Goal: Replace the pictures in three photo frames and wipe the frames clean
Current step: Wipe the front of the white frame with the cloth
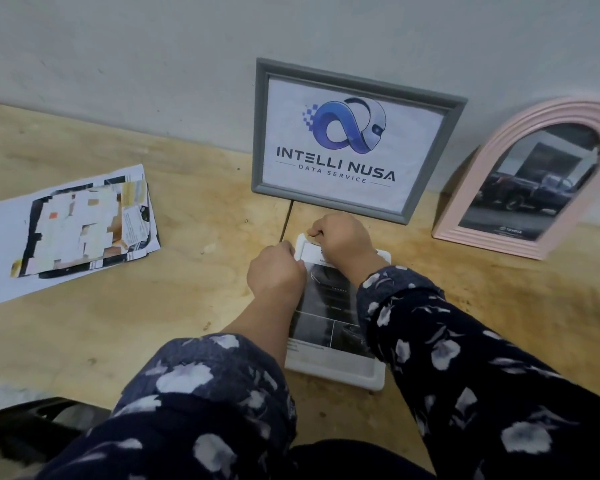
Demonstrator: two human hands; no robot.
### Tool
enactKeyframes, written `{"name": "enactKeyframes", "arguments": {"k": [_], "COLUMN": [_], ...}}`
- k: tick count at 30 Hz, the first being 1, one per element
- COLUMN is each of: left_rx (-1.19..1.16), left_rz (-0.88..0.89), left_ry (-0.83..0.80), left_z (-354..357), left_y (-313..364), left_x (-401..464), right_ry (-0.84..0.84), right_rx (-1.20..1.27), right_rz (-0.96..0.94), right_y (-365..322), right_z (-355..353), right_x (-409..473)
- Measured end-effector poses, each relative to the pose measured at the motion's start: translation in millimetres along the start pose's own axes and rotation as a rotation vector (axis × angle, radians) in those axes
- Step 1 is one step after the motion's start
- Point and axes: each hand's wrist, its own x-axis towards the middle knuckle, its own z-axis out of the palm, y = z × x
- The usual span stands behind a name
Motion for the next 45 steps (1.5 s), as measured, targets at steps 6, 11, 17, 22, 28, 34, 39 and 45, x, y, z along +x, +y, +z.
{"name": "enactKeyframes", "arguments": {"k": [6,11,17,22,28,34,39,45], "left_rx": [0.048,0.064,0.058,0.049,0.023,0.014,0.032,0.017], "left_rz": [-0.008,-0.017,-0.053,-0.064,-0.072,-0.064,-0.039,-0.042], "left_ry": [0.046,0.074,0.094,0.097,0.085,0.069,0.086,0.073], "left_z": [0.3,0.7,-0.7,0.9,0.8,2.5,4.2,5.3], "left_y": [4.1,6.0,9.6,9.5,8.4,7.4,5.7,3.6], "left_x": [-3.0,-8.4,-12.6,-13.3,-11.7,-10.5,-7.5,-6.2], "right_ry": [0.083,0.247,0.27,0.269,0.233,0.188,0.089,0.268], "right_rx": [-0.201,-0.344,-0.292,-0.197,0.063,-0.057,-0.246,-0.202], "right_rz": [-0.078,-0.1,-0.078,0.038,0.277,-0.068,-0.169,-0.116], "right_y": [24.4,44.9,66.9,70.9,67.1,10.0,-0.1,14.0], "right_z": [-12.3,-8.7,-2.9,-7.2,-24.7,-26.6,-8.1,0.0], "right_x": [-31.4,-52.2,-65.4,-72.5,-58.2,-41.8,-39.0,-46.7]}}
